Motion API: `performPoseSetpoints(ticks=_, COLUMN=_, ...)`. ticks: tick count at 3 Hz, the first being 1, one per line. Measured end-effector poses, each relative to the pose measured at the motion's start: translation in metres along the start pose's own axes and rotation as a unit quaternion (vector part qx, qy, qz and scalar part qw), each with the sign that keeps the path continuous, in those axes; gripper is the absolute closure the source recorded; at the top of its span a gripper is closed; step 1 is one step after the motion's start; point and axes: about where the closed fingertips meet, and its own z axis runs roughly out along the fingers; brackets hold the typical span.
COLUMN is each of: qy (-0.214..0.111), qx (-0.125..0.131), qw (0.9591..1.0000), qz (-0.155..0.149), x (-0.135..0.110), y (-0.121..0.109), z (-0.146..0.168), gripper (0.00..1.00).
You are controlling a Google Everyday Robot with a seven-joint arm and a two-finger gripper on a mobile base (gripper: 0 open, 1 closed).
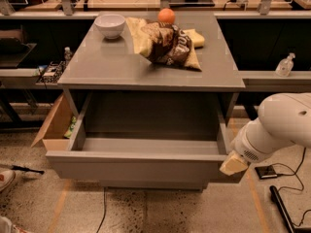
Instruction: Open top drawer
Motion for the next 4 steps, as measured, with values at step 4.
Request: performPoseSetpoints(ticks=4, qy=-0.012, qx=0.052, qw=0.998, qz=0.036, x=0.023, y=-0.053, z=-0.039, gripper=0.0)
